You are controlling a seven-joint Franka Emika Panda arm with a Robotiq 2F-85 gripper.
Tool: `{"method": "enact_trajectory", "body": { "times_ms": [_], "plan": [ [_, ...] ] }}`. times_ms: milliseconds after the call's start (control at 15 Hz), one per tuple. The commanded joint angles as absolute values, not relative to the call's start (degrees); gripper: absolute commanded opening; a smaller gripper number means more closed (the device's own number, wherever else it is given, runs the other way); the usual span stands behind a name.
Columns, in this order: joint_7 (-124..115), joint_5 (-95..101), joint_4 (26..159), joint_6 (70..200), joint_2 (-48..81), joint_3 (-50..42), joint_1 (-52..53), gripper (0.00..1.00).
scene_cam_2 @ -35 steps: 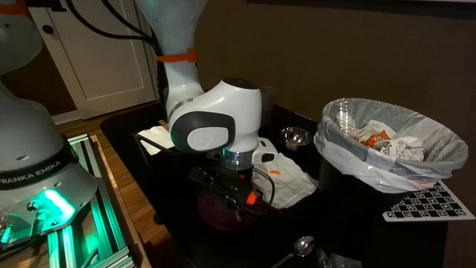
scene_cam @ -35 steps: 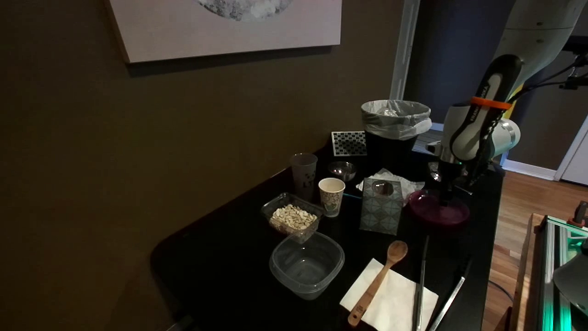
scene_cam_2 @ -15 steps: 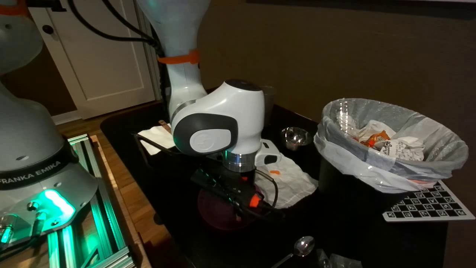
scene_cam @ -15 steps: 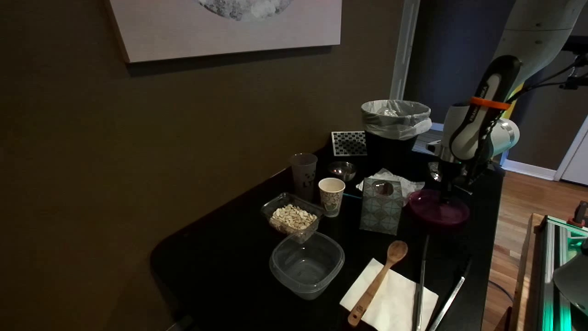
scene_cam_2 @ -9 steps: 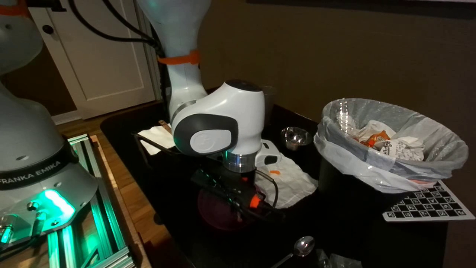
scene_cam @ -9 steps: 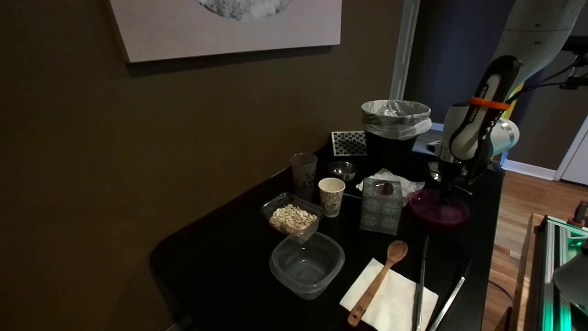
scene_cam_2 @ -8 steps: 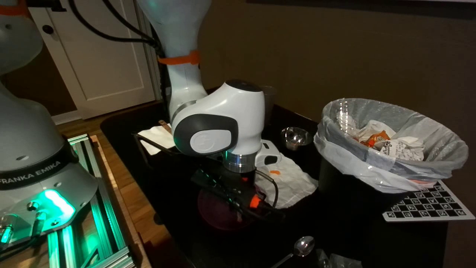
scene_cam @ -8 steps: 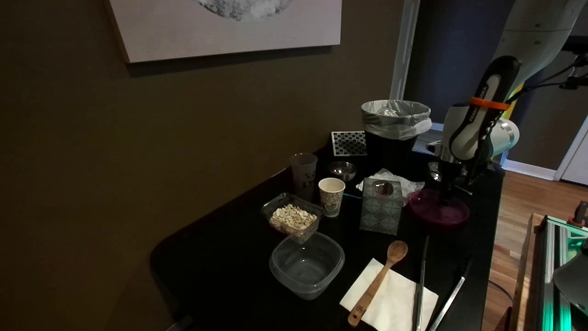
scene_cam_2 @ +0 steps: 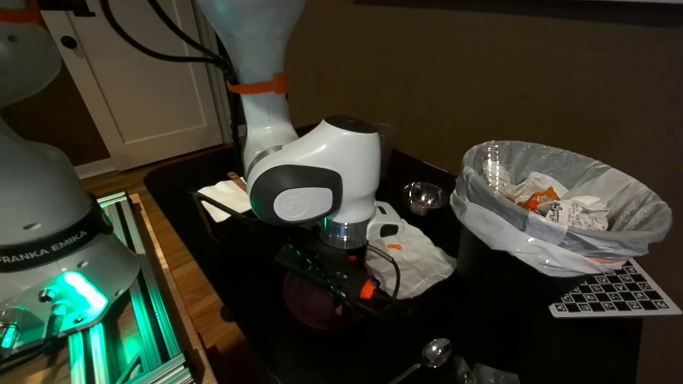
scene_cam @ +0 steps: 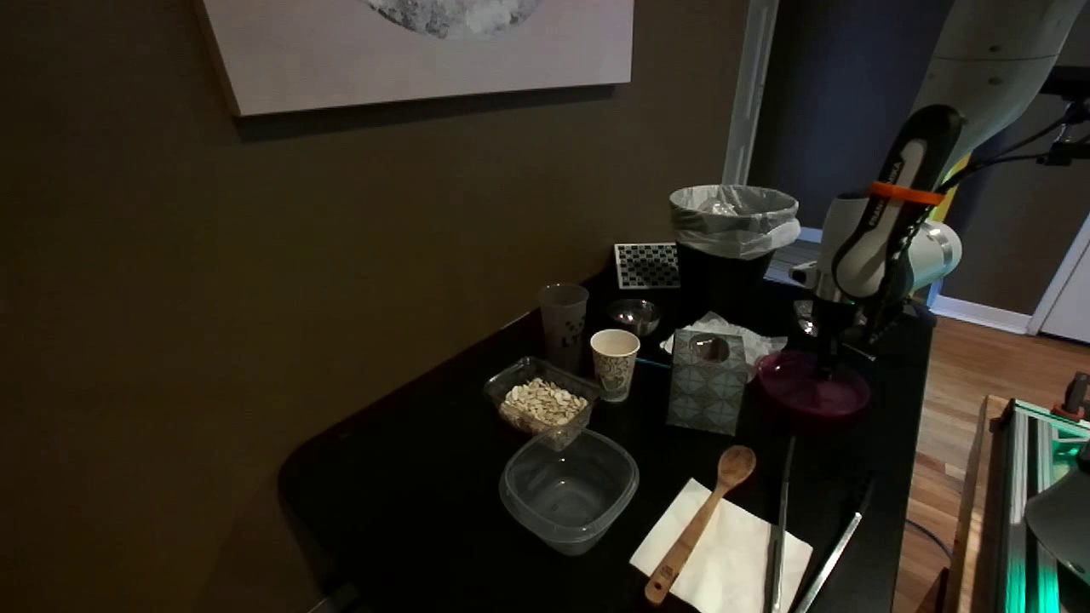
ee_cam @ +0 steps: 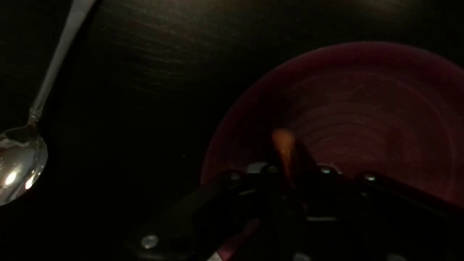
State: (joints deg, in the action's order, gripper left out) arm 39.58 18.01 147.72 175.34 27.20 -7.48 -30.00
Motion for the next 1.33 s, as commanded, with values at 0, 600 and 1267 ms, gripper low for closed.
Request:
{"method": "enact_trajectory", "body": {
  "times_ms": [0, 600, 1267],
  "plan": [
    [40.8, 18.0, 146.3, 174.1, 28.6, -7.4, -30.5, 0.06],
    [40.0, 18.6, 146.6, 174.1, 24.9, -9.2, -27.5, 0.07],
    [39.5, 17.5, 135.5, 172.4, 27.5, -7.3, -24.8, 0.16]
  ]
}}
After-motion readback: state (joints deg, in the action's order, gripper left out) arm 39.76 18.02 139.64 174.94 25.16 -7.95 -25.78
